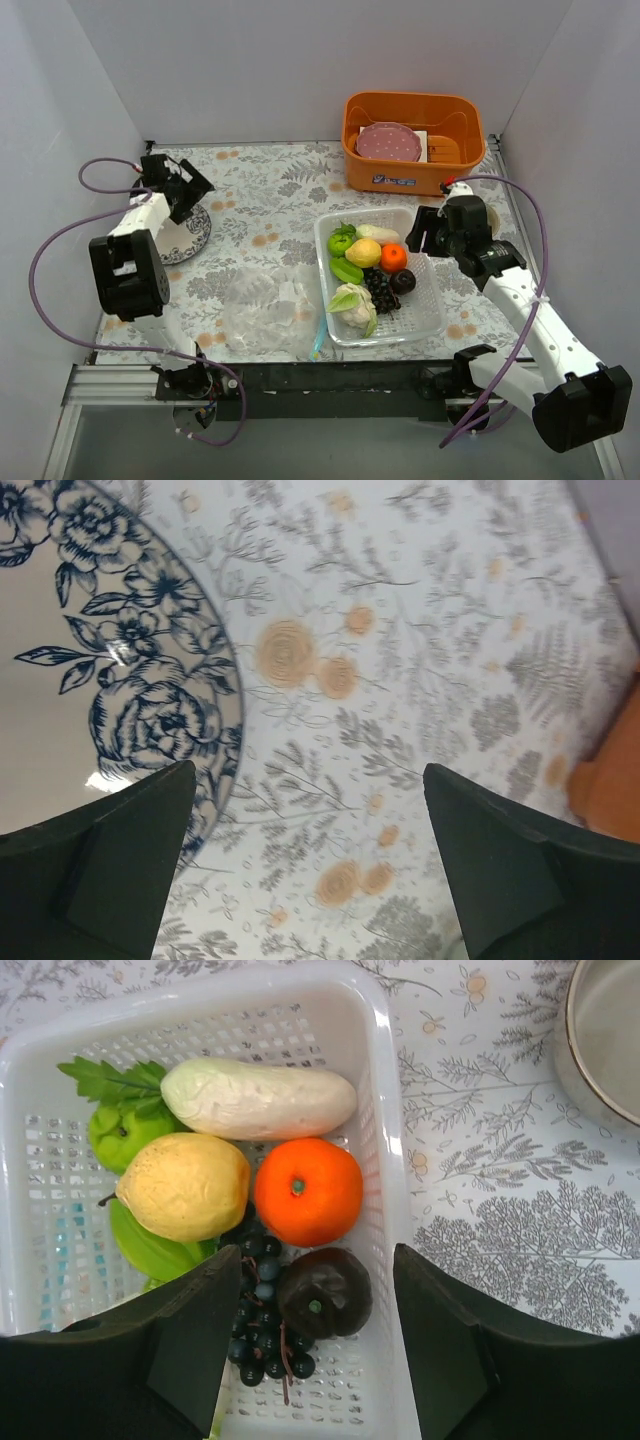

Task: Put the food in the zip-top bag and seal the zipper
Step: Adjust the zipper food storage bag at the center of the board.

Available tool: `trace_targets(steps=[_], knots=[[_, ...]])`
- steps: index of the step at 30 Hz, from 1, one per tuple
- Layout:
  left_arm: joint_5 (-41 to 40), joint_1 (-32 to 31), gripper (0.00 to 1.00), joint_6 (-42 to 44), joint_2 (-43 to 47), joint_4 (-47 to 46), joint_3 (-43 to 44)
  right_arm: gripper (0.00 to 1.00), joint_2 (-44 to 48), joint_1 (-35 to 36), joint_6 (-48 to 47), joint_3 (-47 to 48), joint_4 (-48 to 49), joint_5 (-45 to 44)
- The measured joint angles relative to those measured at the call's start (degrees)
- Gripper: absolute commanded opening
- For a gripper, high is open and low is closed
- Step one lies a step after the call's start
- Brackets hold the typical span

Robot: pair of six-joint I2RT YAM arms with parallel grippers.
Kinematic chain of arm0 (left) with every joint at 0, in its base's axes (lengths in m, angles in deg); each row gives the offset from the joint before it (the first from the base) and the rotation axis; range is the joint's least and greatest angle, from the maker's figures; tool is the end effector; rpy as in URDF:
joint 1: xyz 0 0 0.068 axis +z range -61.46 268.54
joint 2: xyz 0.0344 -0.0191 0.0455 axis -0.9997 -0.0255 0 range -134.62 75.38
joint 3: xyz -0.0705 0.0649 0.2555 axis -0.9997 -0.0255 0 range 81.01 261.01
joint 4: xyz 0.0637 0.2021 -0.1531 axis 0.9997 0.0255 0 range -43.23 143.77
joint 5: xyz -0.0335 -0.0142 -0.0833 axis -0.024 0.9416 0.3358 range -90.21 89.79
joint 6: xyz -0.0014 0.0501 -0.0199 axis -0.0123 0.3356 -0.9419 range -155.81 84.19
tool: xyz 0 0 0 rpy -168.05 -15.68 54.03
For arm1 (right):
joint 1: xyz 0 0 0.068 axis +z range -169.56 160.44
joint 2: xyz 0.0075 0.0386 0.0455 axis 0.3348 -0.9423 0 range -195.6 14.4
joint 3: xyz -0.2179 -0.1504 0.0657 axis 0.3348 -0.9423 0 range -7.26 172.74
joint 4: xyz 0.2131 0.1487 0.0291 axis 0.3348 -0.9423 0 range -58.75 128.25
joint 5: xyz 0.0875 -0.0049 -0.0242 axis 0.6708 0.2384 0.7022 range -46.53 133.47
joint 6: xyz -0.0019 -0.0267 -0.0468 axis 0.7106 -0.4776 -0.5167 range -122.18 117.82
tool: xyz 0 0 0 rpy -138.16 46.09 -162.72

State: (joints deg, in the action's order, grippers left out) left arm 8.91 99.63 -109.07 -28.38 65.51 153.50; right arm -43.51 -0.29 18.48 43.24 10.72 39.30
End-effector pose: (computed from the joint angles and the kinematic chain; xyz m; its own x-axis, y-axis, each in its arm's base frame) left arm 0.3871 0.0702 0.2105 -0.1305 -0.9891 -0.0688 -0.7459 0.1437 -0.6504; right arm 0.2088 0.0701 0.3024 -0.6022 0.1623 -0.7817 -0.0646 0.9660 0.2503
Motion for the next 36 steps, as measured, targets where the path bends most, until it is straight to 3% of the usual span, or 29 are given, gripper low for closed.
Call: trace_targets(steps=[2, 3, 12, 16, 23, 29, 34, 36], knots=[[0.85, -0.37, 0.98, 0.0, 4.22, 0.31, 0.0, 0.88, 0.83, 0.0, 0.11, -1.22, -0.04, -0.79], [1.49, -0.48, 0.98, 0.2, 6.97, 0.55, 0.0, 0.98, 1.81, 0.0, 0.35, -2.1, 0.02, -1.36], [5.62, -0.74, 0.98, 1.75, 23.3, 4.26, -2.12, 0.98, 15.85, -0.02, 0.79, -13.18, 5.31, 1.07], [4.87, -0.48, 0.98, -1.53, 26.53, 9.44, -2.54, 0.98, 14.88, 0.0, 0.72, -13.9, 6.43, 4.52], [13.44, 2.47, 0.98, -2.38, 28.61, 13.05, -8.15, 0.98, 13.88, 0.0, 0.31, -13.9, 6.6, 7.34], [19.61, 2.36, 0.98, -0.59, 38.88, 12.59, -11.61, 0.98, 14.91, -0.02, -0.39, -13.42, 5.33, 8.63], [21.66, 1.62, 0.98, 2.03, 44.09, 13.7, -12.22, 0.93, 14.1, -0.02, -1.05, -12.2, 3.69, 10.45], [20.61, -0.26, 0.98, 2.75, 46.18, 14.84, -14.71, 0.86, 13.07, -0.02, -1.11, -11.61, 3.41, 11.69]])
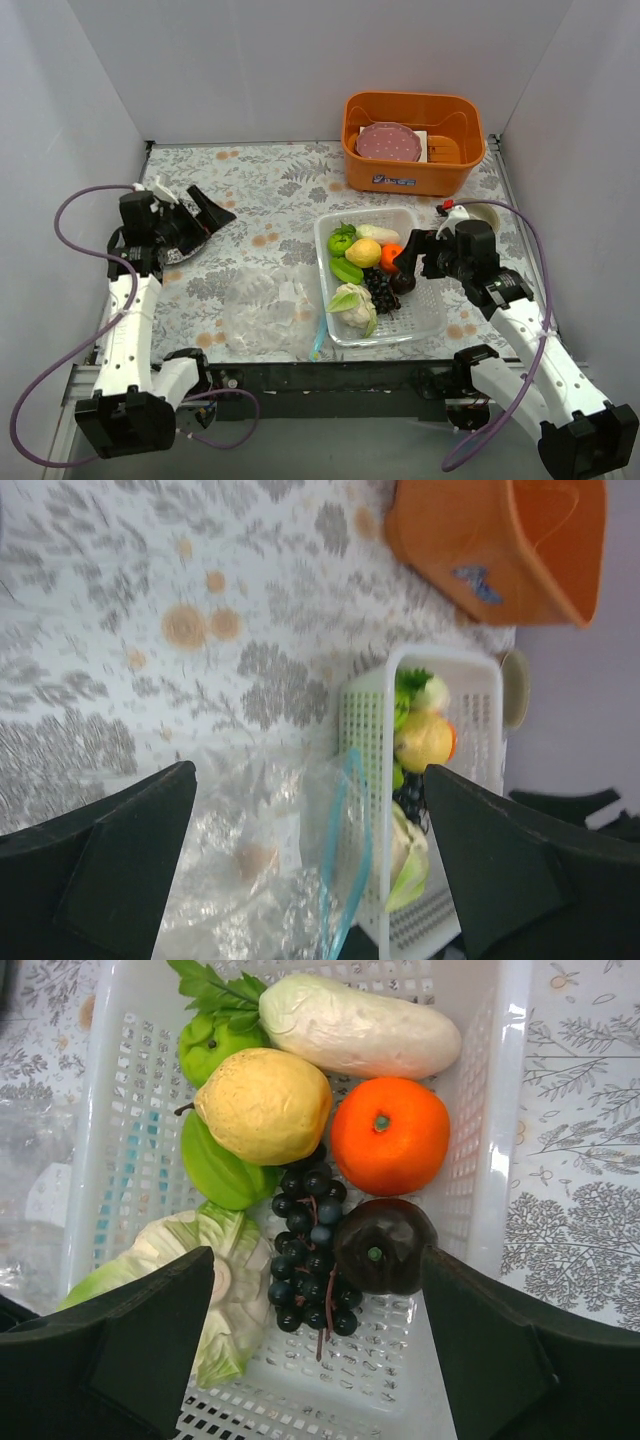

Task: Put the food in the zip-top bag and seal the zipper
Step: Adjust the zipper food storage bag at the center of the board.

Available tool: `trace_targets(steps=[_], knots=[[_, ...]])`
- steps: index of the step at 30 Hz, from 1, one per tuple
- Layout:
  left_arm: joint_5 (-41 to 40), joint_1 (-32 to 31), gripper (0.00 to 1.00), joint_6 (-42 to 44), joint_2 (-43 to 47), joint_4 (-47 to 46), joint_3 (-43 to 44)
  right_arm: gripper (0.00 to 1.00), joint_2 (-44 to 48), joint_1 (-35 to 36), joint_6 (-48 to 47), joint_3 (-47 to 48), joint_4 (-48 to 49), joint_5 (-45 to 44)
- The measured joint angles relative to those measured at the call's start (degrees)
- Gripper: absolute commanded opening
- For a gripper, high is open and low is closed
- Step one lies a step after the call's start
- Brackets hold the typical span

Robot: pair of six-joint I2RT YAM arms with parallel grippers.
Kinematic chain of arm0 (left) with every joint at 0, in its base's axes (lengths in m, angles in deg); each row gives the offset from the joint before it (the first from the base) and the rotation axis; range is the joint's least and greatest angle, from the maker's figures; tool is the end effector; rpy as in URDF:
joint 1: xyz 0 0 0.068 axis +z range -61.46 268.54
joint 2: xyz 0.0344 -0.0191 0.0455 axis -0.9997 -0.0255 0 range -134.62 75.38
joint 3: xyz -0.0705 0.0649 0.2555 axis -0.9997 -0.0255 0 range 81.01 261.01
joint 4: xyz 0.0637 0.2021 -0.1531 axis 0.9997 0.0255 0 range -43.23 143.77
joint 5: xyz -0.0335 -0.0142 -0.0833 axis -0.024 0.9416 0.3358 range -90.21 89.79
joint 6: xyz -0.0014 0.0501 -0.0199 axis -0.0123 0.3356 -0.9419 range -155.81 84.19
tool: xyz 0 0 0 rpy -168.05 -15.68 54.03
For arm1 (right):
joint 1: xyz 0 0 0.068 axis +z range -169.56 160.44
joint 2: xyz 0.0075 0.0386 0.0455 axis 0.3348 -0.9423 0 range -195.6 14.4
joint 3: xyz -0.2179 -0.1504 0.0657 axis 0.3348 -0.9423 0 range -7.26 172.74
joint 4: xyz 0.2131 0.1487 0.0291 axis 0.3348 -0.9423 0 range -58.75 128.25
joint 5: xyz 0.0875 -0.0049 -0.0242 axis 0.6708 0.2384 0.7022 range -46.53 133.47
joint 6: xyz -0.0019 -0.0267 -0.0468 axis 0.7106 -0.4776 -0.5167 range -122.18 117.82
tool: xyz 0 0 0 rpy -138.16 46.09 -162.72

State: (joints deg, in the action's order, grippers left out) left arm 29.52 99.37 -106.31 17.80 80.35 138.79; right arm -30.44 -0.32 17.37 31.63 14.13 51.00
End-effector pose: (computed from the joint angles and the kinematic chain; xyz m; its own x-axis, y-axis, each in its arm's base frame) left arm 0.2103 0.0223 0.3396 -0.4101 -0.9118 -0.0216 -0.4281 0.2133 -0.8782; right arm 0.1659 0.0627 0.2793 -0.5910 0.1451 -0.7935 -0.2505 0.9020 0.3516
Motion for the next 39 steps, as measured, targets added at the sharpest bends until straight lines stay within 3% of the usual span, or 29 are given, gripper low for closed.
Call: trace_targets(steps=[2, 6, 10, 15, 20, 26, 32, 39], knots=[[-2.45, -5.09, 0.98, -0.04, 2.23, 2.84, -2.91, 0.81, -1.68, 0.0, 0.0, 0.59, -0.09, 1.46], [-6.86, -16.94, 0.98, -1.55, 3.54, 6.95, -5.49, 0.79, -4.92, 0.02, 0.68, 1.46, -1.07, 3.8], [-10.8, -22.23, 0.98, -2.21, 2.89, 9.44, -7.56, 0.8, -4.98, 0.2, 2.89, 1.51, -2.47, 4.28], [-12.79, -22.47, 0.98, -2.1, -0.81, 10.86, -8.94, 0.81, -0.98, 0.59, 7.21, 1.51, -4.35, 2.71], [-9.33, -22.58, 0.98, -2.1, -2.97, 7.28, -12.74, 0.85, 2.6, 1.57, 11.26, 1.51, -5.84, 2.45], [-8.33, -22.6, 0.98, -2.69, -11.89, 3.43, -15.65, 0.87, 0.11, 4.55, 13.4, 2.05, -6.67, 3.06], [-13.18, -20.46, 0.98, -2.64, -22.01, 3.23, -12.85, 0.88, -6.43, 15.08, 15.06, 5.81, -6.6, 1.51], [-18.03, -11.32, 0.98, 0.42, -26.62, 3.13, -9.05, 0.89, -13.66, 26.25, 17.33, 8.26, -5.86, -5.2]])
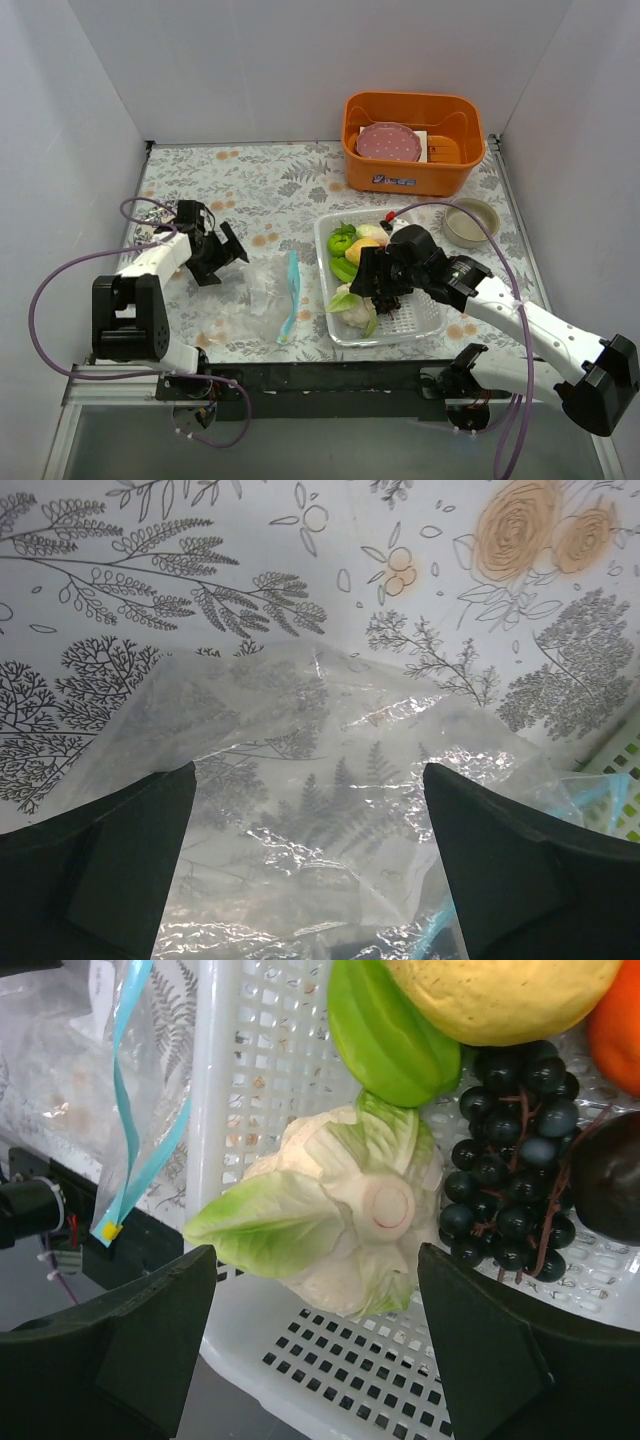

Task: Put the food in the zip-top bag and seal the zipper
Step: Adjust the zipper food storage bag at the center of the board.

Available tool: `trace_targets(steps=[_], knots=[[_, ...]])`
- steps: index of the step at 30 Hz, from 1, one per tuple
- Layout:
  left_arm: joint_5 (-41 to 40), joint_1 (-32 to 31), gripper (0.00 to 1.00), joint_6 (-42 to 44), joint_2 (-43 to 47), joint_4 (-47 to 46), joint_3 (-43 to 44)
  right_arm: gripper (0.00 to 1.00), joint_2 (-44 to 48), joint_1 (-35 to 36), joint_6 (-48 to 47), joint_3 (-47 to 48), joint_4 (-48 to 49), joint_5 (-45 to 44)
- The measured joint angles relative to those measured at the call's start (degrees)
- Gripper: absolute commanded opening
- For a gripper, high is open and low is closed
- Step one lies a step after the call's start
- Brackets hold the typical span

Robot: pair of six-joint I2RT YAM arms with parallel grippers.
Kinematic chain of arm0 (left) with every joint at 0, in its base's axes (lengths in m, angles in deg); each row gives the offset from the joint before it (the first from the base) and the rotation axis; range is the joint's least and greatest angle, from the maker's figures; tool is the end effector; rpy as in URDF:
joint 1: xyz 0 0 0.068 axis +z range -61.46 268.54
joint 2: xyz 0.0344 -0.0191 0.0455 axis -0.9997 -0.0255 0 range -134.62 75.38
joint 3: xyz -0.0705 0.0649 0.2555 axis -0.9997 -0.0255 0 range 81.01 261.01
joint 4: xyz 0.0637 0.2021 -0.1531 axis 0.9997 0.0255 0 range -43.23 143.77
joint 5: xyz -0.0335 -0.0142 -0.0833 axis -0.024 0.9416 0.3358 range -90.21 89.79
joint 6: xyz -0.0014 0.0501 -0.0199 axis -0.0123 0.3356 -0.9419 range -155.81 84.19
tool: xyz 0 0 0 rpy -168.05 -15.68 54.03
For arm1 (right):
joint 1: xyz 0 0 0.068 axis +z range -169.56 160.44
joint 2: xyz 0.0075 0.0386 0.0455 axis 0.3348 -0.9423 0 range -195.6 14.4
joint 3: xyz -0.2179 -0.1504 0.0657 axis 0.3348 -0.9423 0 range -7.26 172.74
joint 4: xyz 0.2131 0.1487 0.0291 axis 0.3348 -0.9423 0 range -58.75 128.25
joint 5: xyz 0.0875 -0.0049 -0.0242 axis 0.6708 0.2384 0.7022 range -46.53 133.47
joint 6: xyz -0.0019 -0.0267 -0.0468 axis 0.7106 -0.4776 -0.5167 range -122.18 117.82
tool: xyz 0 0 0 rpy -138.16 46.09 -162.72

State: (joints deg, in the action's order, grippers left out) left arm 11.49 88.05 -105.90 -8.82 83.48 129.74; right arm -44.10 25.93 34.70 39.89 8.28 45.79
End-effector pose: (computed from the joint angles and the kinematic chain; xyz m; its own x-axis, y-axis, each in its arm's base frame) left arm 0.2608 -0.0094 0.1793 -0.3905 -0.9173 0.0774 -0.8711 0.3410 -0.3535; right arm 0.1508 0.1553 0.2769 -0.8107 0.0307 -0.5847 -0.3092 0.8255 0.4722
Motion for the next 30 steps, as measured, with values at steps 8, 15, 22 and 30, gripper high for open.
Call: trace_targets(steps=[8, 15, 22, 30], knots=[[2.32, -0.04, 0.98, 0.31, 3.13, 1.38, 8.22, 0.95, -0.09, 0.37, 1.4, 2.47, -1.66, -9.84], [3.76, -0.04, 0.98, -0.44, 6.47, 1.62, 13.31, 0.97, -1.29, 0.02, -2.01, 10.51, -2.89, -17.0], [4.39, -1.27, 0.98, -1.27, 8.55, 1.33, 11.91, 0.96, -4.04, -0.55, -0.7, 17.86, -8.26, -17.55], [-1.62, -11.74, 0.98, 0.22, 15.26, 0.04, 8.79, 0.96, 4.42, -0.68, 1.11, 3.15, -8.33, -16.46]])
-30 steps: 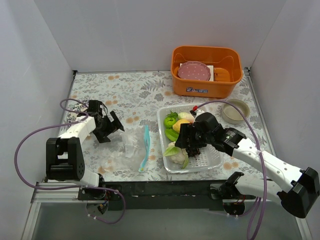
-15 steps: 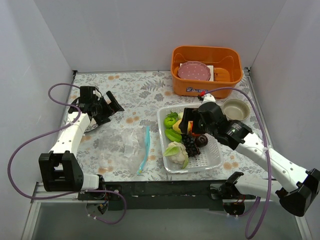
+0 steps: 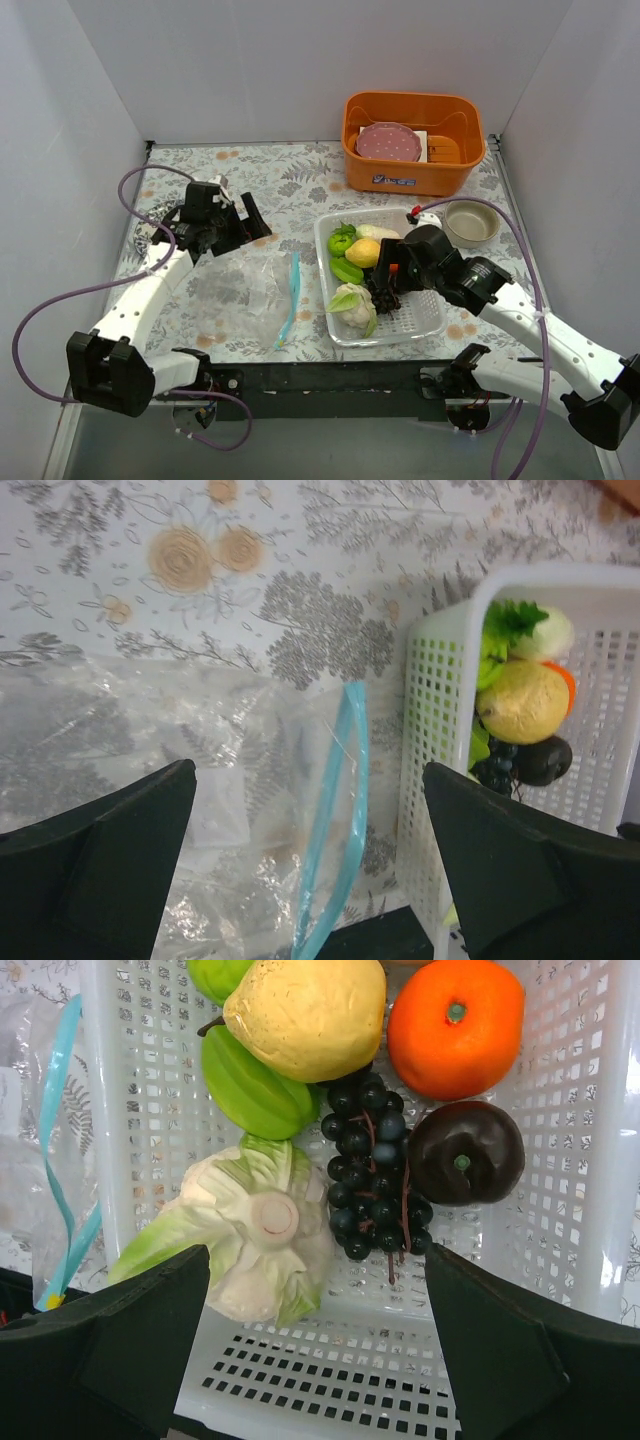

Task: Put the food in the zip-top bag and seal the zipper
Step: Adjust the zipper food storage bag at the center of the board, then pick up the zipper food storage bag at the center of the board.

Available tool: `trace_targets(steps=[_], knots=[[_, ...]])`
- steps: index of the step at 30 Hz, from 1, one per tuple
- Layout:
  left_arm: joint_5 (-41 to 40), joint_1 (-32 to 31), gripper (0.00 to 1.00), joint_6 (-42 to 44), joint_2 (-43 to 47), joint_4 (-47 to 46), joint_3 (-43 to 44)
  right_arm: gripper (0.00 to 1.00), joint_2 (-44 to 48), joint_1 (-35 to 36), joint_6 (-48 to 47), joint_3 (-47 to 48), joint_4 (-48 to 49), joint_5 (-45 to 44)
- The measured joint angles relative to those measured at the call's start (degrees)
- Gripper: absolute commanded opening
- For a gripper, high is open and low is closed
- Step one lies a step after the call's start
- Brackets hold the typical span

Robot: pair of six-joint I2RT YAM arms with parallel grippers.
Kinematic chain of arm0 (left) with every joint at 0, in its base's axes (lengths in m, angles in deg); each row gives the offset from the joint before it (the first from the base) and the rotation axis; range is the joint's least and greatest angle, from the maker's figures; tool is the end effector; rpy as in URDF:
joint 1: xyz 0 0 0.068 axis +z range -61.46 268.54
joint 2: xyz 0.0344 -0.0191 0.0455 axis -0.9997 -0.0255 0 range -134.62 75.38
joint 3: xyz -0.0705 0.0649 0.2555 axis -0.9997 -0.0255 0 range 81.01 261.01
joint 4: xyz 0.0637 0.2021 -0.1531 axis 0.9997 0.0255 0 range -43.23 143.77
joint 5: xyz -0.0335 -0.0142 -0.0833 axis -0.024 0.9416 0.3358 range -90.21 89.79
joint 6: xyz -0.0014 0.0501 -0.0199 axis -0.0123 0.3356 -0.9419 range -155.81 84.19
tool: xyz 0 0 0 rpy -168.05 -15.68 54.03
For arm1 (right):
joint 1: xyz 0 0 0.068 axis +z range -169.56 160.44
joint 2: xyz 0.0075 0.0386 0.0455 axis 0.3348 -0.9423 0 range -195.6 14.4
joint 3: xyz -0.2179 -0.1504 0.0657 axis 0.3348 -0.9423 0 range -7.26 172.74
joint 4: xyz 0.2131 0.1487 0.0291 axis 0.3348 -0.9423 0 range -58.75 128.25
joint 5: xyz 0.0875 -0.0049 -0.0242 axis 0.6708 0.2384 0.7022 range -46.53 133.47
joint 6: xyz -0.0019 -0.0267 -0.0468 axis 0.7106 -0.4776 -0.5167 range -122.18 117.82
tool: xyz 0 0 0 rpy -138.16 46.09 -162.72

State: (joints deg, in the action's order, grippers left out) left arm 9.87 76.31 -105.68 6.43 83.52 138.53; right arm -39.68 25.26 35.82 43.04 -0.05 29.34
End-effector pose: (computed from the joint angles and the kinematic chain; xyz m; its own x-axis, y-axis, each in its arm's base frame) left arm 0.2428 -0.0589 0.2890 -0.5537 -0.8258 -0.1070 -0.5728 0.4710 -0.6709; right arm 0.1439 0.1306 0.2984 -0.7163 0.1299 -0.6856 -0.1447 0.9335 0.3281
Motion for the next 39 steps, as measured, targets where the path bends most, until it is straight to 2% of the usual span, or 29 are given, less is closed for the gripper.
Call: trace_targets(steps=[5, 12, 21, 23, 29, 35, 36, 39], knots=[[-6.47, -10.69, 0.98, -0.68, 0.7, 4.31, 1.66, 0.96, 2.01, -0.13, 0.28, 0.68, -1.27, -0.92], [-11.85, -19.06, 0.95, -2.86, 1.29, 10.75, -0.07, 0.96, -2.69, -0.2, -0.76, 7.26, -2.25, -1.31], [-15.93, -31.43, 0.9, -8.83, -4.68, 14.97, -0.04, 0.9, -3.78, -0.2, -1.36, 5.77, -1.84, -0.63], [-16.68, -32.26, 0.79, -9.75, -4.52, 15.54, -0.04, 0.84, -3.58, -0.17, -0.7, 4.04, -0.9, -0.46], [-18.25, -32.52, 0.74, -11.72, -5.57, 15.47, -0.04, 0.82, -2.19, -0.2, 1.73, 0.2, 0.22, 0.0], [-18.25, -32.54, 0.56, -12.85, -9.42, 14.05, -0.04, 0.77, -1.07, -0.2, 2.58, -0.28, 0.72, 0.83], [-18.23, -32.57, 0.51, -13.05, -9.88, 13.79, -0.04, 0.77, -1.03, -0.2, 2.58, -0.42, 0.74, 1.01], [-18.25, -32.59, 0.3, -13.77, -11.23, 13.42, -0.04, 0.76, -0.7, -0.2, 2.58, -1.2, 0.9, 1.53]])
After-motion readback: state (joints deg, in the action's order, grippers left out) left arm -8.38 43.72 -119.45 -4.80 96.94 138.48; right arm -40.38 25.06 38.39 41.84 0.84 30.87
